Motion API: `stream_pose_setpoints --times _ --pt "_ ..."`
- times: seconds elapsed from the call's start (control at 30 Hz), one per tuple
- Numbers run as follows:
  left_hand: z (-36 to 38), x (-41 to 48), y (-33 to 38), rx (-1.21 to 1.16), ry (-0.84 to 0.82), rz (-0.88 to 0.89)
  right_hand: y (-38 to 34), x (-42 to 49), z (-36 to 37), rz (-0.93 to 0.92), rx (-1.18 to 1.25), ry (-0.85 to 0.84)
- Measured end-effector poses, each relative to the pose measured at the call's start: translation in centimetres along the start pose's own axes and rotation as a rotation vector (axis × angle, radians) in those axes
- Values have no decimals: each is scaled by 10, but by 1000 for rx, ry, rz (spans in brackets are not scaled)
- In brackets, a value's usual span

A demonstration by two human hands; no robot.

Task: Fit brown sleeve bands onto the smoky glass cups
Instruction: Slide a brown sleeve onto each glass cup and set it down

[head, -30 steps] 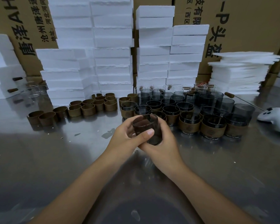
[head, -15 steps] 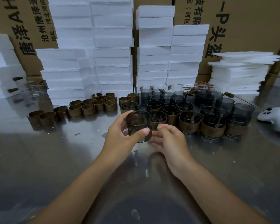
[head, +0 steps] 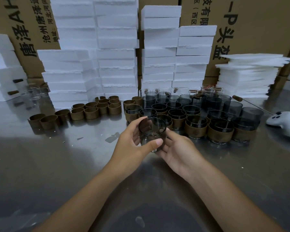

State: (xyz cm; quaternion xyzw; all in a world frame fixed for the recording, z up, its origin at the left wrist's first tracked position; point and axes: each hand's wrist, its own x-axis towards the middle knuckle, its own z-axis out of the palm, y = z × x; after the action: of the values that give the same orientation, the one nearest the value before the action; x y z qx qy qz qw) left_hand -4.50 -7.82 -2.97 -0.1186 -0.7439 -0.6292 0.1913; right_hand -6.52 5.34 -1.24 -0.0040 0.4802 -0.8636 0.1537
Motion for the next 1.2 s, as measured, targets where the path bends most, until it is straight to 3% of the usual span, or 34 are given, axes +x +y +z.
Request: stream_pose_setpoints --times 0.37,0.63,1.0,1.2 --pt "0 0 2 -50 -3 21 6 -6 5 164 50 -136" --pt "-4 3 -4 9 -11 46 4 -7 1 229 -54 -75" --pt "-3 2 -5 55 -39 59 5 -2 -4 87 -22 95" --pt "-1 1 -5 54 -53 66 0 -3 -1 32 85 87"
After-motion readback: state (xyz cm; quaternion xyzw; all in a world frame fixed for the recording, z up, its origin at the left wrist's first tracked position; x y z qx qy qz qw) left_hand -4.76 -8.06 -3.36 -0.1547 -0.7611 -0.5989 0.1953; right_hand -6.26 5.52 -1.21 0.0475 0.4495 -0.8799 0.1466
